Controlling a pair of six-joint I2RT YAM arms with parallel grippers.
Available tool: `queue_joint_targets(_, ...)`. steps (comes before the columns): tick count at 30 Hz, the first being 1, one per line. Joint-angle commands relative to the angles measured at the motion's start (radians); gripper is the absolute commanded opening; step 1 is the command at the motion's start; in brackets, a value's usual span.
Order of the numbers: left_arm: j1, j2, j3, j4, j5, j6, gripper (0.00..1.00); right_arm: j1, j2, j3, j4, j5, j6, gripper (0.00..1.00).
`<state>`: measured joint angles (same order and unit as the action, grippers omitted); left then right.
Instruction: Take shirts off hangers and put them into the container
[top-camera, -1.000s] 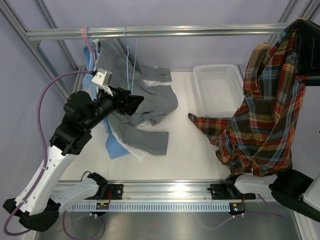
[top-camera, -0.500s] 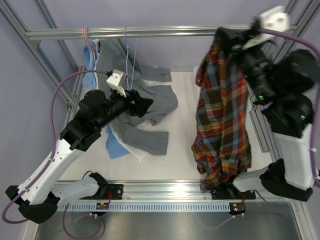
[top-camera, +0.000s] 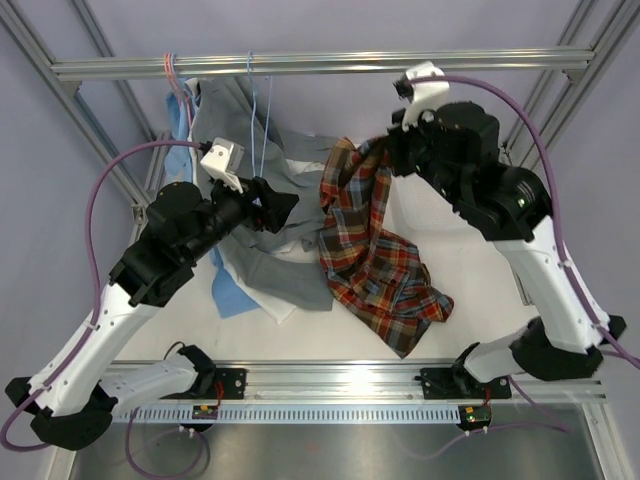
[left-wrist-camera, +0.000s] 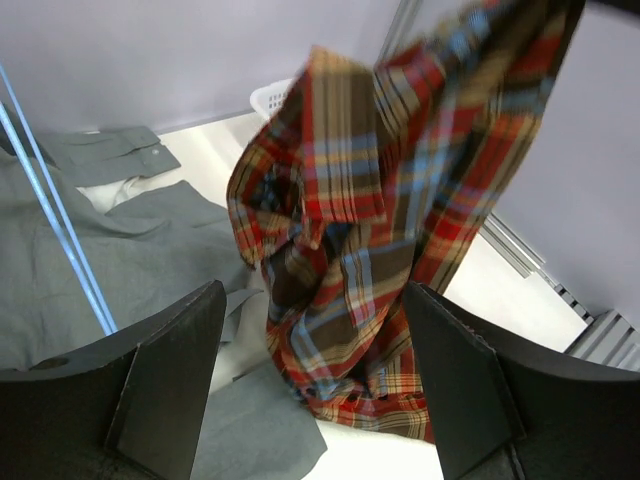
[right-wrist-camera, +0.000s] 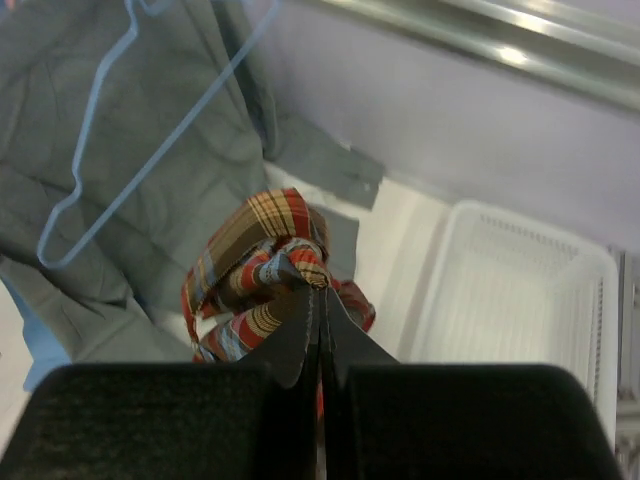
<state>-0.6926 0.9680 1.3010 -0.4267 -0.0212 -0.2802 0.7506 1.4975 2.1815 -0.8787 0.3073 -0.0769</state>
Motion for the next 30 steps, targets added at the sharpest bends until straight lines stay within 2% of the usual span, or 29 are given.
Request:
queue_joint_targets(1, -0.004, -0.029, 0.038, 0.023, -0.014, 0.012, 0.78, -0.011, -0.178, -0.249, 0.027, 0.082, 0.141, 0.0)
queue_joint_targets(7, -0.005, -0.028, 0.049, 0.023, 0.015, -0.004, 0.78, -0.011, -0.275, -0.677, 0.124, 0.043, 0.293, 0.0)
queue_joint_targets(10, -0.007, -0.032, 0.049, 0.026, 0.015, -0.007, 0.78, -0.011, -0.261, -0.806, 0.207, -0.014, 0.338, 0.0)
queue_joint_targets(18, -0.013, -0.034, 0.053, 0.008, 0.043, -0.007, 0.78, -0.011, -0.125, -0.956, 0.291, -0.025, 0.439, 0.0)
queue_joint_targets(24, -0.013, -0.051, 0.049, -0.01, 0.024, 0.01, 0.79, -0.011, -0.152, -1.156, 0.418, -0.149, 0.526, 0.0)
queue_joint_targets(28, -0.013, -0.045, 0.038, 0.003, 0.032, 0.006, 0.79, -0.011, -0.135, -1.191, 0.445, -0.157, 0.505, 0.0)
queue_joint_targets(29, -0.013, -0.045, 0.035, 0.005, 0.04, 0.004, 0.79, -0.011, -0.132, -1.191, 0.445, -0.157, 0.488, 0.02)
queue_joint_targets(30, -0.012, -0.04, 0.034, 0.006, 0.043, 0.001, 0.79, -0.01, -0.14, -1.194, 0.448, -0.163, 0.476, 0.19)
